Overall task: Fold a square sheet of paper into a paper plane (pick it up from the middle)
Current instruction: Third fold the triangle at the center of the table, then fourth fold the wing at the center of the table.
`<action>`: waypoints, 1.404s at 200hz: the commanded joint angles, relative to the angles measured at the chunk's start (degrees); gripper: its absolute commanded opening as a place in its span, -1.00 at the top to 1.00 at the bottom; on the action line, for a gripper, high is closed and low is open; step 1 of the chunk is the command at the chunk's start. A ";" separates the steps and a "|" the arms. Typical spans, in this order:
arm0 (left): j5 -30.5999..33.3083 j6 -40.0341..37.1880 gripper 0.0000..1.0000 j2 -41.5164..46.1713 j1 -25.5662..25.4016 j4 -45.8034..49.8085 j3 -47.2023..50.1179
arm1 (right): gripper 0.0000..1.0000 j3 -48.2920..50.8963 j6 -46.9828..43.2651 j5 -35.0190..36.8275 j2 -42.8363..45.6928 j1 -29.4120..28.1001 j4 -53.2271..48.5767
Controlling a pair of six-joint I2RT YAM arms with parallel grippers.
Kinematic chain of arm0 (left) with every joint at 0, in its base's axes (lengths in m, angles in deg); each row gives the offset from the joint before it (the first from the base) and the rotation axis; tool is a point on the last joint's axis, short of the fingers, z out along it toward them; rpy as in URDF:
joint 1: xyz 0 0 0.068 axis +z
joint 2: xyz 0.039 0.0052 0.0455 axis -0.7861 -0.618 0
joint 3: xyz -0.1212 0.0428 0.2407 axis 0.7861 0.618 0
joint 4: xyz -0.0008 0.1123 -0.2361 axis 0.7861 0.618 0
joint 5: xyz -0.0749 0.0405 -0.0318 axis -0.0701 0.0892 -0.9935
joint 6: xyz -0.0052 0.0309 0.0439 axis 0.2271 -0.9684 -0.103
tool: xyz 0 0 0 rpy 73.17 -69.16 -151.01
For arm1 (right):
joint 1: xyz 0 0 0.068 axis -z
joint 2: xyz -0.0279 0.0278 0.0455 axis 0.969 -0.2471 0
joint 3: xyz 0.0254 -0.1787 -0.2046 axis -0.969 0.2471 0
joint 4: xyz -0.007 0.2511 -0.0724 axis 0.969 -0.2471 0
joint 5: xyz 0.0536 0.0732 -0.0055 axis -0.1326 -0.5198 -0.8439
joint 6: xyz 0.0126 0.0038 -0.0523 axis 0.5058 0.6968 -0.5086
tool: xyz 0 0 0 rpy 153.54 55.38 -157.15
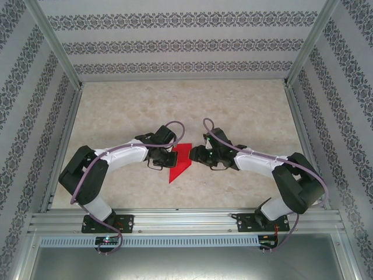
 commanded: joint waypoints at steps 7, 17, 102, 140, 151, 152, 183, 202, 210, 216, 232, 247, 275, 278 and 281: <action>3.66 0.47 0.87 -2.59 -0.16 0.58 -1.98 | 0.00 1.95 2.44 -4.10 -1.66 -1.41 6.35; 4.35 0.45 0.87 -2.96 -0.12 0.90 -2.32 | 0.00 2.13 2.75 -5.10 -2.87 -2.01 8.33; 6.01 -0.49 0.90 -3.57 -0.12 1.92 -2.24 | -0.02 0.78 5.22 -4.85 -7.75 -3.05 12.21; 6.25 -0.61 0.91 -4.01 -0.12 1.90 -2.06 | -0.04 2.10 5.36 -3.06 -5.84 -2.99 12.51; 6.12 -0.61 0.91 -4.03 -0.12 1.70 -1.88 | -0.04 1.15 4.97 -4.97 -7.12 -3.11 13.48; 6.14 -0.61 0.91 -4.07 -0.12 1.68 -1.85 | -0.03 1.00 4.99 -5.17 -7.31 -3.09 13.60; 5.95 -0.52 0.91 -4.19 -0.13 1.31 -1.59 | 0.04 -0.93 5.27 -10.07 -12.04 -3.35 19.26; 5.62 -0.38 0.90 -3.96 -0.12 1.26 -1.50 | 0.10 -2.22 4.99 -12.63 -14.25 -3.44 21.43; 5.74 -0.39 0.90 -3.78 -0.16 1.46 -1.47 | 0.11 -2.61 4.60 -13.18 -14.48 -3.65 21.46; 5.86 -0.43 0.90 -3.46 -0.12 1.63 -1.49 | 0.11 -2.93 3.89 -13.52 -14.52 -3.72 21.10; 6.33 -0.38 0.89 -2.48 -0.12 1.74 -1.20 | 0.15 -2.99 2.58 -12.78 -14.31 -3.78 19.71; 7.05 -0.17 0.89 -2.10 -0.12 2.02 -0.94 | 0.16 -2.60 2.37 -12.05 -14.18 -3.71 19.87; 9.74 0.94 0.89 -0.52 -0.12 2.58 -0.33 | 0.15 -2.81 4.20 -9.97 -14.65 -3.78 20.85; 10.31 1.09 0.88 -0.17 -0.12 2.68 -0.28 | 0.15 -2.91 4.42 -9.75 -14.76 -3.77 20.87; 10.84 1.23 0.88 0.17 -0.07 2.83 -0.24 | 0.15 -3.00 4.75 -9.47 -14.89 -3.77 20.91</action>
